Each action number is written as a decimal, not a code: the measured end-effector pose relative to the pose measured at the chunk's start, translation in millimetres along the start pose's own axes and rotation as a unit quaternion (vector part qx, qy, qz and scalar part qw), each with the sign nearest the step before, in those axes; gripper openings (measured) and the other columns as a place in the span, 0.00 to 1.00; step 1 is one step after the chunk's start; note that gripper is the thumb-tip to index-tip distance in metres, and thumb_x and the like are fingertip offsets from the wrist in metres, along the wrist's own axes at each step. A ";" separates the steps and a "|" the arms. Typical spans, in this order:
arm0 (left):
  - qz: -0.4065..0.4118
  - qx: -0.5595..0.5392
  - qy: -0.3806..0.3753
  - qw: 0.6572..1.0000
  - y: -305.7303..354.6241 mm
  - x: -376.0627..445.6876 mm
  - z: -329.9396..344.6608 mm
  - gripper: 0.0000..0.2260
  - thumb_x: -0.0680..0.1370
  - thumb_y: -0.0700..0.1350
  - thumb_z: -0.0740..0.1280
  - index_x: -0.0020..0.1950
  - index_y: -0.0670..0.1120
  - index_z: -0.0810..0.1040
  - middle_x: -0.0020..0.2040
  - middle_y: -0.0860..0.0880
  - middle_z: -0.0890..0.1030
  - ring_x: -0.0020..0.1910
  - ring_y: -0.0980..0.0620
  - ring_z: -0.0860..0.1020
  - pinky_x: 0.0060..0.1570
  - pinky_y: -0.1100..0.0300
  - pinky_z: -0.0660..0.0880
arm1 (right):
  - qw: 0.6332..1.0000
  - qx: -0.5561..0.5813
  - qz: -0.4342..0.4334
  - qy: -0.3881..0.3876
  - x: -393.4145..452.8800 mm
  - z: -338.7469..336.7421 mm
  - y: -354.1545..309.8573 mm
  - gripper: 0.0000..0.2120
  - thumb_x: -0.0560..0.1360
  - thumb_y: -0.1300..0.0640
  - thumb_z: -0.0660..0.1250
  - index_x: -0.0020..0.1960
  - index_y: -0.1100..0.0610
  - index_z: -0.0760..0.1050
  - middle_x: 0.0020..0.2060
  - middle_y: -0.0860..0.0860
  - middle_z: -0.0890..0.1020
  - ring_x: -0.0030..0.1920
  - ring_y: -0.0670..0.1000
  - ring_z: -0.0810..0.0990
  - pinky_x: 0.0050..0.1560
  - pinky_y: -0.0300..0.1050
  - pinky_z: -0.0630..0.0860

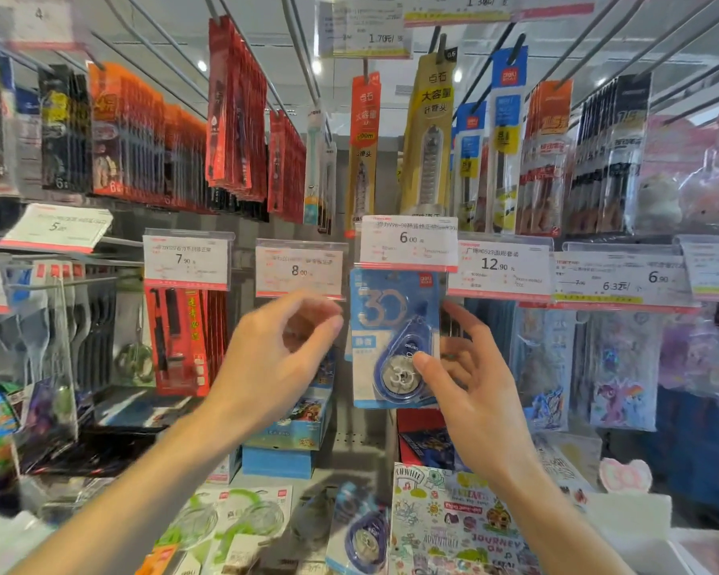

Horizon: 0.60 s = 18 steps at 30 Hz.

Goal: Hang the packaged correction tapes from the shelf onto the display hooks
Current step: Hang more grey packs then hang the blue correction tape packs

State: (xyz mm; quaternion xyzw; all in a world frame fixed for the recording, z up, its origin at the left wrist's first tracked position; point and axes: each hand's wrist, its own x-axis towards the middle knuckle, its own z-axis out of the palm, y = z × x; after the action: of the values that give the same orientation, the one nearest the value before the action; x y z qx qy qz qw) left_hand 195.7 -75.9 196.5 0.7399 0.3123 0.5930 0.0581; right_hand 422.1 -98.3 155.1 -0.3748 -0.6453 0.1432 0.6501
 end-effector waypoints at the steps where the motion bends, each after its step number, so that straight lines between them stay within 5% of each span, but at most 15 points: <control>1: -0.016 -0.005 -0.004 1.000 -7.9 -6.9 7.4 0.05 0.80 0.46 0.71 0.52 0.57 0.82 0.49 0.62 0.83 0.46 0.58 0.82 0.45 0.64 0.78 | 1.000 -0.007 -0.001 0.010 1.0 1.1 1.5 0.25 0.81 0.55 0.70 0.69 0.30 0.67 0.49 0.35 0.84 0.50 0.42 0.85 0.48 0.30 0.79; 6: -0.041 -0.047 -0.025 0.998 -31.4 -16.5 43.1 0.18 0.81 0.49 0.69 0.69 0.62 0.72 0.51 0.64 0.82 0.50 0.64 0.81 0.46 0.72 0.75 | 0.999 -0.027 0.022 0.025 12.0 8.3 12.5 0.24 0.81 0.53 0.69 0.67 0.27 0.66 0.53 0.32 0.84 0.53 0.37 0.84 0.47 0.29 0.79; 9: -0.050 -0.042 -0.043 0.997 -43.8 -8.8 60.7 0.24 0.83 0.52 0.67 0.77 0.64 0.65 0.54 0.63 0.82 0.50 0.62 0.82 0.49 0.63 0.80 | 0.998 -0.058 0.038 0.013 22.4 15.3 23.6 0.25 0.82 0.52 0.67 0.73 0.31 0.65 0.52 0.36 0.86 0.49 0.35 0.84 0.41 0.27 0.76; 13: -0.062 -0.023 -0.048 0.997 -64.0 7.3 77.1 0.28 0.83 0.51 0.66 0.77 0.71 0.59 0.47 0.56 0.87 0.42 0.58 0.84 0.44 0.56 0.81 | 0.994 -0.078 0.077 0.007 37.8 21.0 43.8 0.26 0.83 0.52 0.66 0.76 0.35 0.63 0.58 0.43 0.85 0.41 0.31 0.82 0.38 0.24 0.74; 15: -0.068 -0.042 -0.043 0.996 -71.4 14.4 83.5 0.29 0.83 0.48 0.67 0.73 0.76 0.59 0.52 0.56 0.85 0.43 0.56 0.84 0.45 0.56 0.81 | 0.992 -0.086 0.093 0.001 45.3 23.6 52.3 0.27 0.83 0.51 0.67 0.79 0.38 0.63 0.58 0.44 0.85 0.43 0.31 0.83 0.37 0.22 0.73; 18: -0.096 -0.064 -0.025 0.993 -82.7 21.7 91.9 0.28 0.82 0.44 0.67 0.75 0.69 0.63 0.55 0.55 0.82 0.48 0.57 0.81 0.48 0.59 0.79 | 0.990 -0.093 0.110 -0.006 55.8 28.7 63.2 0.30 0.82 0.50 0.67 0.80 0.39 0.61 0.62 0.44 0.84 0.50 0.31 0.83 0.41 0.24 0.76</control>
State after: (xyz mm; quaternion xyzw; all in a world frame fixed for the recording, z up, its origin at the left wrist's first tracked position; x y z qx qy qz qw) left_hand 249.3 27.9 150.4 0.7156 0.3419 0.5849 0.1698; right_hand 420.7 -9.4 150.1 -0.5013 -0.6146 0.1550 0.5890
